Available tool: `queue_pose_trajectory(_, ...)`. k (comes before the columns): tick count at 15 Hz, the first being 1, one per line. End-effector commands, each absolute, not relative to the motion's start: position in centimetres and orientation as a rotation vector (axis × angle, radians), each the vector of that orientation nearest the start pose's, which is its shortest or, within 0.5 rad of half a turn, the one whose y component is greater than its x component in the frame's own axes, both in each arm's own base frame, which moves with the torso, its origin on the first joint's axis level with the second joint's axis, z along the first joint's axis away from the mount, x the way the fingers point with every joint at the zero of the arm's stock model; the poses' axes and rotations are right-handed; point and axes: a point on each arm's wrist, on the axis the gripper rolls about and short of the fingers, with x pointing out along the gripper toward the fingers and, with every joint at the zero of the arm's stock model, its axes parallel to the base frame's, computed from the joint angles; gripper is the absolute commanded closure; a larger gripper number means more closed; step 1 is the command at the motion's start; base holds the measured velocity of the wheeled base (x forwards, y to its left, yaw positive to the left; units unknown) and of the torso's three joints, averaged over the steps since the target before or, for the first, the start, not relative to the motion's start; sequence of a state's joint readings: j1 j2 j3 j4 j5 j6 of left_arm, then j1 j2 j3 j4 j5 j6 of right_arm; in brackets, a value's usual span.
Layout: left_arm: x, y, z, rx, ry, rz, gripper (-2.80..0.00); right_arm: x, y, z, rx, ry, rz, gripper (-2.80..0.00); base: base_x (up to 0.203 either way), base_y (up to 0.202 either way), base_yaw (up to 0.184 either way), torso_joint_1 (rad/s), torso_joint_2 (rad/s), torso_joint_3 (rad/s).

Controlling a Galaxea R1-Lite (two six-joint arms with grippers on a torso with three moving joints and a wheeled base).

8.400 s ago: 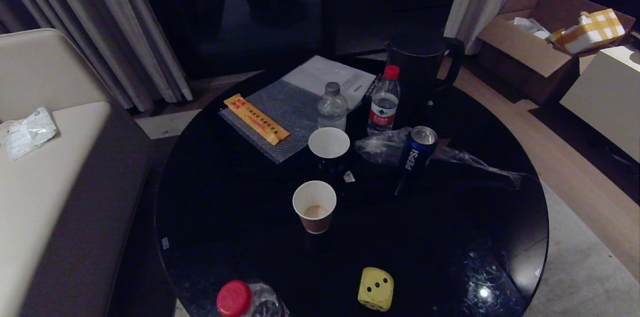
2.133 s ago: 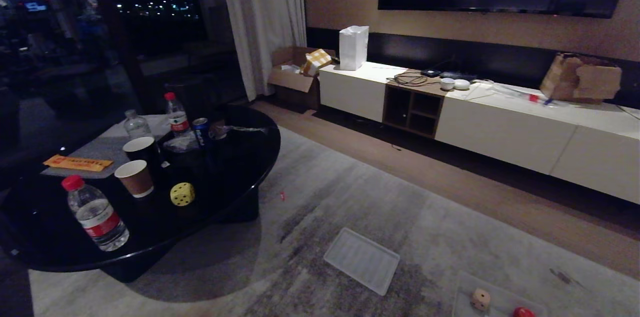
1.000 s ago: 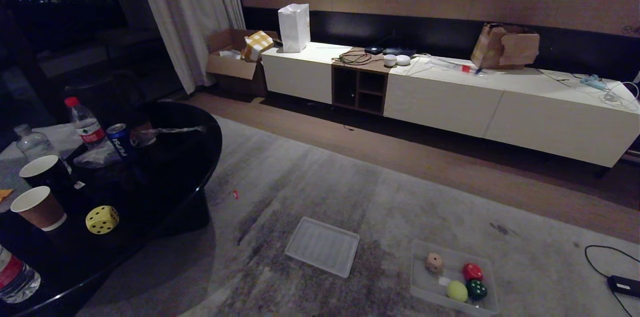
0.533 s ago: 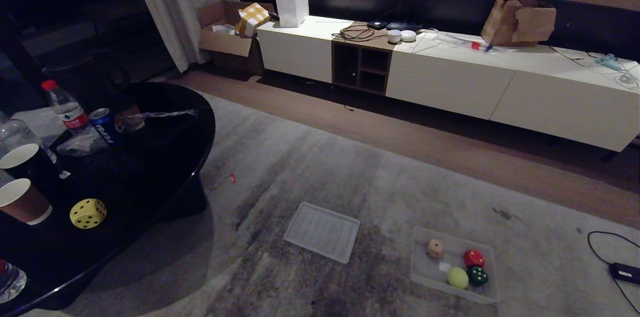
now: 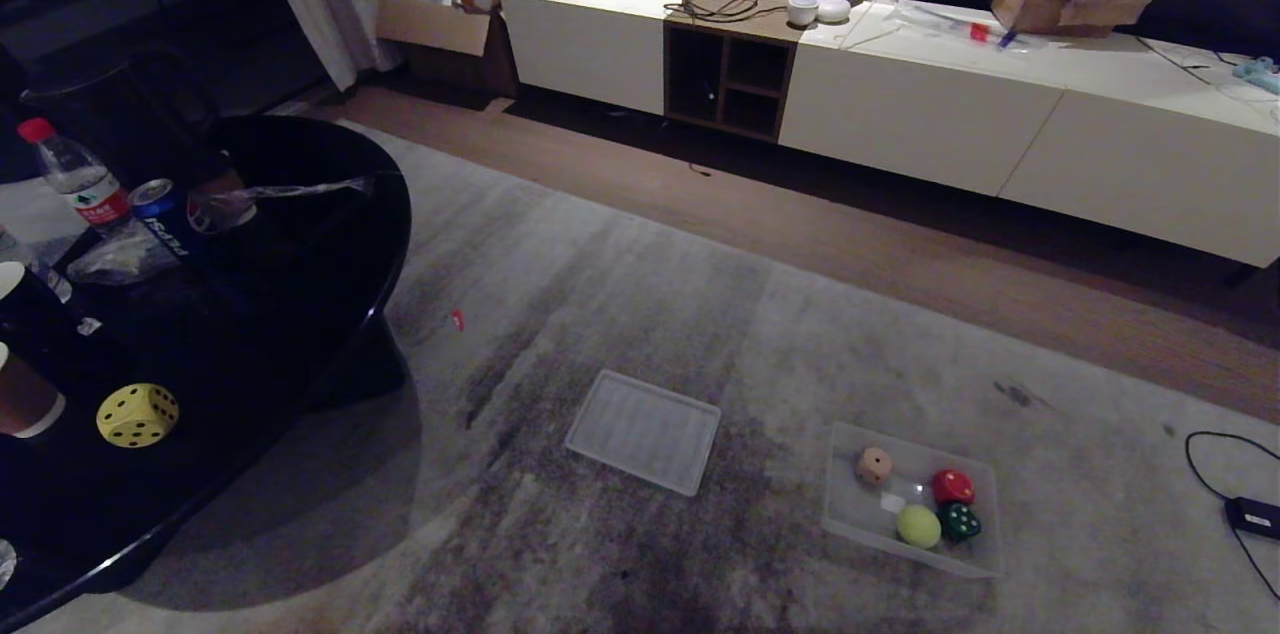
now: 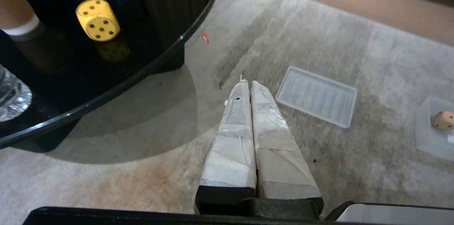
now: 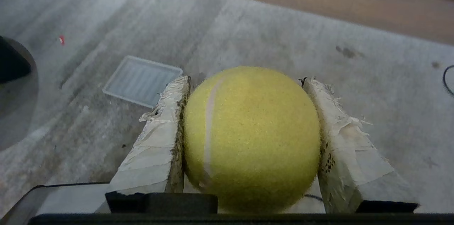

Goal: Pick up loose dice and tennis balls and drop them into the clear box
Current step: Put the ball in the box

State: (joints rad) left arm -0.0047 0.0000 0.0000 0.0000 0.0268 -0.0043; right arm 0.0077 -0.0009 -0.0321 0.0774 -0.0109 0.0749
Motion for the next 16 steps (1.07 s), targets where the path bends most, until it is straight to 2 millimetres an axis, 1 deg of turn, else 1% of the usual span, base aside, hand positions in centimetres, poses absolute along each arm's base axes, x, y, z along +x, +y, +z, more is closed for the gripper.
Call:
queue_pose_trajectory(1,-2.26,0.07,7.51,-0.005,0.003,0.023,0.00,-2.54,-0.04,7.64,0.075,0.046,-0.005,0.00,0.000,0.000,0.000,0.002,0.00,-0.200)
queue_pose_trajectory(16,-2.26,0.07,7.51,-0.006,0.003,0.023,0.00,-2.54,-0.04,7.64,0.075,0.046,-0.005,0.00,0.000,0.000,0.000,0.002,0.00,-0.198)
